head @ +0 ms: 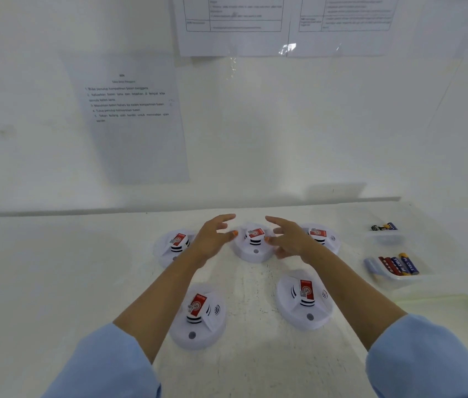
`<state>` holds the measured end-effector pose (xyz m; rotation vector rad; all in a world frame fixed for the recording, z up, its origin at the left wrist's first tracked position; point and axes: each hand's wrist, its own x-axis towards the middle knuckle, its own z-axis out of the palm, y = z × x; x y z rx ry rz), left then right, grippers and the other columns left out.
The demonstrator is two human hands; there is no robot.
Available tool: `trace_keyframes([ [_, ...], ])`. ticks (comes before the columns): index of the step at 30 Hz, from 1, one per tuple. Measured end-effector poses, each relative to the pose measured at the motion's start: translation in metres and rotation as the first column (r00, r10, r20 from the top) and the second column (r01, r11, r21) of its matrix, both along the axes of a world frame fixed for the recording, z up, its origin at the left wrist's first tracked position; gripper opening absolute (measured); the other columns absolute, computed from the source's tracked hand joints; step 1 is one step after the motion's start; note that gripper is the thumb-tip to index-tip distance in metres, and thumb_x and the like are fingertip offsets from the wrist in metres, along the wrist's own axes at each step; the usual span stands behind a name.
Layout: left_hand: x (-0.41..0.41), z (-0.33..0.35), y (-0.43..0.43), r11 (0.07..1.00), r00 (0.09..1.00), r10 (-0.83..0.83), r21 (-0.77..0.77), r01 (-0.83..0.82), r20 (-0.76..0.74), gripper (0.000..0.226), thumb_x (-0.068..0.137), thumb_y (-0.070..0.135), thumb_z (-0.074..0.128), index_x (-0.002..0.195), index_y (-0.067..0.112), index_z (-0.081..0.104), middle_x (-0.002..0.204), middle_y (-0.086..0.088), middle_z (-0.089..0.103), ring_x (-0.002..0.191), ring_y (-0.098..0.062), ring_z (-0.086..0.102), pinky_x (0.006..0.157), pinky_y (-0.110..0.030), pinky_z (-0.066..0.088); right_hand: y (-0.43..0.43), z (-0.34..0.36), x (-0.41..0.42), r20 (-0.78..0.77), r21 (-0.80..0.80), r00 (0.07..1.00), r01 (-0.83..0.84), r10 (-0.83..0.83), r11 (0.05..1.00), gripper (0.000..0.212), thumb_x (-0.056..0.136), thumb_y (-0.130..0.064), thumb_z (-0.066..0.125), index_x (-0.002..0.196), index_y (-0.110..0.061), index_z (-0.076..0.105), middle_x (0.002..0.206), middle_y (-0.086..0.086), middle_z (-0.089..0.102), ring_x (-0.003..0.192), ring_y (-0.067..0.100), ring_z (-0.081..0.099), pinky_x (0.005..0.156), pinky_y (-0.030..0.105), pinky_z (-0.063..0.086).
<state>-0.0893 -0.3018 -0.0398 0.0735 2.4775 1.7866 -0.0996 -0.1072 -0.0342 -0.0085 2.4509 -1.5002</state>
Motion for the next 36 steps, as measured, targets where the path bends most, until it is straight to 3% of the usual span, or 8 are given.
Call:
trace_keyframes([
  [3, 0.011, 0.018, -0.019, 0.995, 0.998, 0.047, 0.092, -0.043, -0.033, 0.036, 0.091, 0.017, 0.058, 0.126, 0.021, 0.052, 0.122, -0.008, 0.053, 0.111, -0.019, 0.052, 0.089, -0.029, 0.041, -0.008, 0.019, 0.007, -0.145, -0.007, 0.989, 0.028, -0.028, 1.000, 0.060, 0.085, -0.015, 0.065, 0.138, -0.026, 0.039, 0.133, 0.011, 0.042, 0.066, 0.015, 0.050, 0.056, 0.020, 0.046],
  [6, 0.029, 0.029, -0.042, 0.989, 0.999, 0.028, 0.143, -0.021, -0.047, 0.033, 0.090, 0.022, 0.060, 0.122, 0.025, 0.052, 0.107, 0.003, 0.058, 0.101, -0.013, 0.057, 0.089, -0.029, 0.045, -0.025, 0.031, 0.022, -0.248, -0.020, 0.968, -0.043, 0.036, 0.999, 0.057, 0.080, -0.020, 0.071, 0.130, -0.031, 0.047, 0.125, 0.008, 0.047, 0.087, 0.017, 0.052, 0.068, 0.022, 0.045],
  [12, 0.077, 0.010, -0.081, 0.991, 0.991, -0.129, 0.048, 0.127, 0.032, 0.034, 0.088, 0.020, 0.062, 0.116, 0.035, 0.051, 0.117, 0.005, 0.057, 0.112, -0.013, 0.056, 0.090, -0.022, 0.047, -0.064, 0.017, 0.066, -0.118, -0.095, 0.948, -0.306, 0.295, 0.947, 0.064, 0.074, -0.024, 0.076, 0.128, -0.036, 0.045, 0.120, 0.000, 0.052, 0.102, 0.014, 0.055, 0.087, 0.025, 0.046],
  [14, 0.092, 0.000, -0.089, 0.986, 0.983, -0.169, 0.009, 0.169, 0.068, 0.043, 0.076, 0.037, 0.070, 0.114, 0.040, 0.050, 0.119, 0.007, 0.056, 0.112, -0.010, 0.054, 0.088, -0.019, 0.047, -0.070, 0.004, 0.079, -0.090, -0.088, 0.940, -0.336, 0.329, 0.938, 0.069, 0.073, -0.023, 0.077, 0.131, -0.036, 0.042, 0.123, -0.002, 0.051, 0.112, 0.015, 0.050, 0.094, 0.027, 0.043],
  [17, 0.106, -0.011, -0.100, 0.973, 0.969, -0.216, -0.054, 0.223, 0.117, 0.072, 0.052, 0.051, 0.073, 0.119, 0.042, 0.047, 0.123, 0.008, 0.053, 0.114, -0.008, 0.051, 0.085, -0.016, 0.047, -0.073, -0.013, 0.095, -0.045, -0.093, 0.940, -0.342, 0.339, 0.935, 0.076, 0.072, -0.019, 0.078, 0.134, -0.034, 0.038, 0.130, -0.003, 0.046, 0.120, 0.014, 0.042, 0.093, 0.025, 0.036],
  [26, 0.123, -0.034, -0.106, 0.945, 0.944, -0.301, -0.087, 0.314, 0.137, 0.115, 0.041, 0.039, 0.084, 0.140, 0.024, 0.028, 0.129, 0.004, 0.047, 0.121, -0.011, 0.047, 0.094, -0.021, 0.044, -0.082, -0.035, 0.125, -0.033, 0.025, 0.949, -0.312, 0.313, 0.950, 0.098, 0.062, -0.011, 0.084, 0.140, -0.025, 0.027, 0.137, -0.003, 0.035, 0.127, 0.013, 0.037, 0.103, 0.029, 0.039],
  [31, 0.125, -0.032, -0.104, 0.930, 0.936, -0.322, -0.138, 0.342, 0.144, 0.109, 0.053, 0.020, 0.086, 0.143, 0.017, 0.024, 0.129, 0.006, 0.042, 0.119, -0.009, 0.043, 0.090, -0.018, 0.040, -0.084, -0.044, 0.126, -0.047, 0.177, 0.951, -0.294, 0.306, 0.939, 0.109, 0.056, -0.022, 0.088, 0.143, -0.021, 0.023, 0.143, -0.001, 0.035, 0.131, 0.016, 0.034, 0.111, 0.039, 0.032],
  [36, 0.126, -0.033, -0.103, 0.914, 0.935, -0.335, -0.199, 0.353, 0.119, 0.112, 0.039, 0.041, 0.084, 0.138, 0.019, 0.036, 0.133, 0.008, 0.046, 0.121, -0.010, 0.046, 0.102, -0.028, 0.040, -0.087, -0.044, 0.127, -0.077, 0.220, 0.952, -0.274, 0.297, 0.936, 0.101, 0.058, -0.020, 0.087, 0.140, -0.019, 0.028, 0.140, -0.001, 0.040, 0.128, 0.016, 0.038, 0.109, 0.039, 0.034],
])
